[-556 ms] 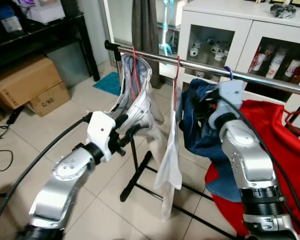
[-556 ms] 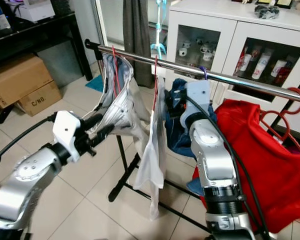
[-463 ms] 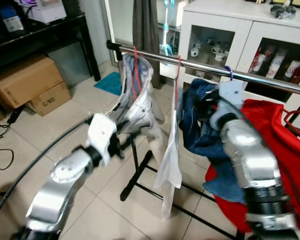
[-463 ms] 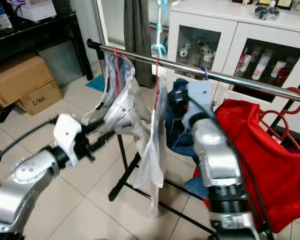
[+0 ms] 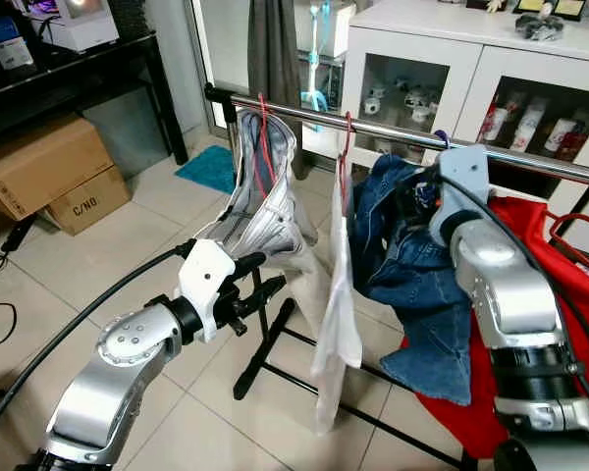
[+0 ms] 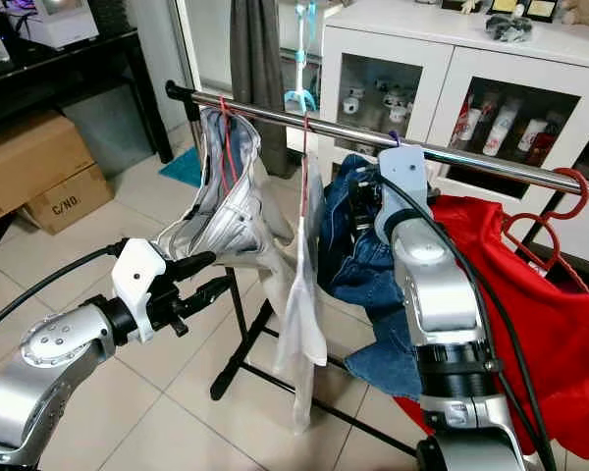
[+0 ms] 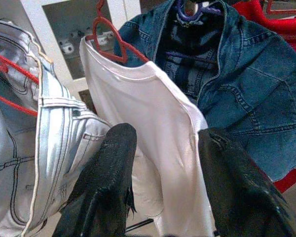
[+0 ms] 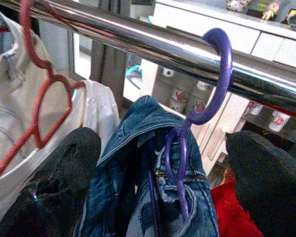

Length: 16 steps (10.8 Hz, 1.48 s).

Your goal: Hang hanger

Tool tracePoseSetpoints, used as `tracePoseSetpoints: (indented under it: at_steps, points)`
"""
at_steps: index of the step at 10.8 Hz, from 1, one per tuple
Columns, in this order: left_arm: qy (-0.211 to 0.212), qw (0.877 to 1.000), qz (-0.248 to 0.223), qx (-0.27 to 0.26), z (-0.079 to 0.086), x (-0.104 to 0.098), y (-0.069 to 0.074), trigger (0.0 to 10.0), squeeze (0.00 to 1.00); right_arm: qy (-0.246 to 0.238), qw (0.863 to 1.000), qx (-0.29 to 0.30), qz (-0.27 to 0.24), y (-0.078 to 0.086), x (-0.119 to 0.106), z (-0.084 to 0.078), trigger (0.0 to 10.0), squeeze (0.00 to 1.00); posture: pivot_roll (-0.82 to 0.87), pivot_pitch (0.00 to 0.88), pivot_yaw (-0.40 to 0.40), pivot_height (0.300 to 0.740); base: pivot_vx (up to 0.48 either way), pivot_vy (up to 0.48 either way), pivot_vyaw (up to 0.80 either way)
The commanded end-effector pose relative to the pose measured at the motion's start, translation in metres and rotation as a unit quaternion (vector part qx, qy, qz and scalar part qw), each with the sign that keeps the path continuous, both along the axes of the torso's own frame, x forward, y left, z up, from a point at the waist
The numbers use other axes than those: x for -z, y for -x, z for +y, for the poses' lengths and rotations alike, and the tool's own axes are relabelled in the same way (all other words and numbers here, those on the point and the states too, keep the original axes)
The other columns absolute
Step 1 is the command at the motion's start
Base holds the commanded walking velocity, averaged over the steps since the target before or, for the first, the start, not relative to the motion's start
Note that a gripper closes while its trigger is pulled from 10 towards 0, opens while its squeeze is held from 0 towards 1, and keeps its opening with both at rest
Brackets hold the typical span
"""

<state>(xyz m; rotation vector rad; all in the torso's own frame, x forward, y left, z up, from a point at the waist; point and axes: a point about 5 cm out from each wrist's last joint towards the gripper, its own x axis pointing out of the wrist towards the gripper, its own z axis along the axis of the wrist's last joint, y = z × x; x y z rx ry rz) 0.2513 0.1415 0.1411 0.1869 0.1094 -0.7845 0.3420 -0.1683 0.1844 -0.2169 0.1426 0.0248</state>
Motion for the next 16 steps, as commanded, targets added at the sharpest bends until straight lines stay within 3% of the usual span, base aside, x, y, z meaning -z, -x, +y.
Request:
tracePoseSetpoints:
  at_steps: [1,3,4,5,9,16]
  points:
    - [0.0,1.0,0.0,0.018,-0.003,-0.003,0.003,10.0,0.0,0.018,0.999,0.023,0.015,-0.011,-0.003,-0.009,10.0,0.0,0.09,0.0,0.047,0.74,0.0,0.0,0.0]
    - [0.0,1.0,0.001,0.026,-0.004,-0.003,0.004,10.0,0.0,0.011,0.999,0.013,0.04,-0.024,0.001,-0.01,10.0,0.0,0.1,0.0,0.044,0.74,0.0,0.0,0.0]
    - [0.0,1.0,0.001,0.026,-0.004,-0.003,0.005,10.0,0.0,0.008,0.998,0.011,0.057,-0.027,0.004,-0.012,3.9,0.0,0.1,0.0,0.042,0.74,0.0,0.0,0.0]
    - [-0.001,1.0,0.002,0.027,-0.003,-0.003,0.006,10.0,0.0,0.008,0.998,0.012,0.068,-0.03,0.006,-0.014,0.0,0.0,0.1,0.0,0.038,0.74,0.0,0.0,0.0]
    - [0.001,1.0,0.005,0.029,-0.003,-0.002,0.009,10.0,0.0,-0.001,0.997,0.015,0.077,-0.033,0.007,-0.021,0.0,0.0,0.1,0.0,0.03,0.74,0.0,0.0,0.0]
    - [-0.004,0.999,0.005,0.032,-0.003,-0.002,0.01,10.0,0.0,-0.007,0.997,0.004,0.075,-0.039,0.013,-0.013,0.0,0.0,0.12,0.0,0.024,0.74,0.0,0.0,0.0]
